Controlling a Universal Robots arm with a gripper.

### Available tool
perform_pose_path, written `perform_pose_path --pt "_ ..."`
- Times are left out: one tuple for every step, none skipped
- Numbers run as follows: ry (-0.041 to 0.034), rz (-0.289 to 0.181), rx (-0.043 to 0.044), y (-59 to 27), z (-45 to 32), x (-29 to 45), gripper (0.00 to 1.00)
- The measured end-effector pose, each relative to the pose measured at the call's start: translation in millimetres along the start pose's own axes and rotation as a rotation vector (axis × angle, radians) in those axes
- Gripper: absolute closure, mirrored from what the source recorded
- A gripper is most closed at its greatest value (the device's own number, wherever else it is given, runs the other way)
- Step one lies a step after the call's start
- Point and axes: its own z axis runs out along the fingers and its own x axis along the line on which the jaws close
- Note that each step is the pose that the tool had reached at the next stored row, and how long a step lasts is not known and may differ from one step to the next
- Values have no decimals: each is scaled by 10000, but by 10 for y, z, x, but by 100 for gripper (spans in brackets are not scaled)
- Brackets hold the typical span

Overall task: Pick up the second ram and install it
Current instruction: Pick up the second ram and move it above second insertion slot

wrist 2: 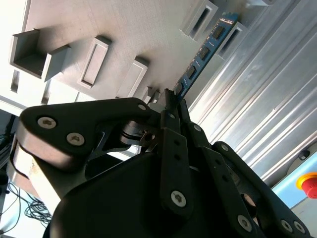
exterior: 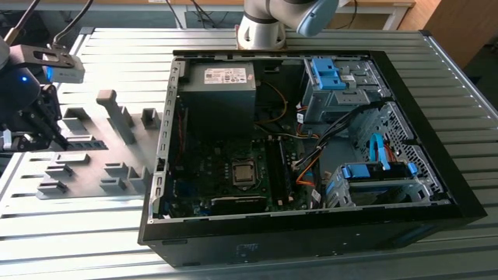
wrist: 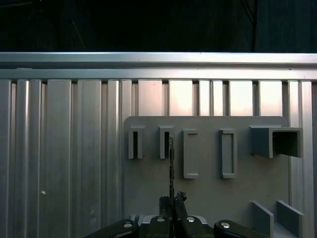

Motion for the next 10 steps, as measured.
perform_pose_path --pt "0 0 0 0 0 0 86" --pt "2 0 -2 0 -2 0 86" --pt "0 0 -2 0 -3 0 86" --pt "-3 -1 -3 1 -4 0 86" --pt "-6 0 -3 0 -6 0 86" --pt "-6 0 -4 0 -10 0 86" --pt "-7 0 -4 0 -14 0 86" --pt "-9 0 -5 1 -21 0 86" --pt "-13 0 -3 1 -27 0 86" --pt "-17 0 -2 1 -33 0 86"
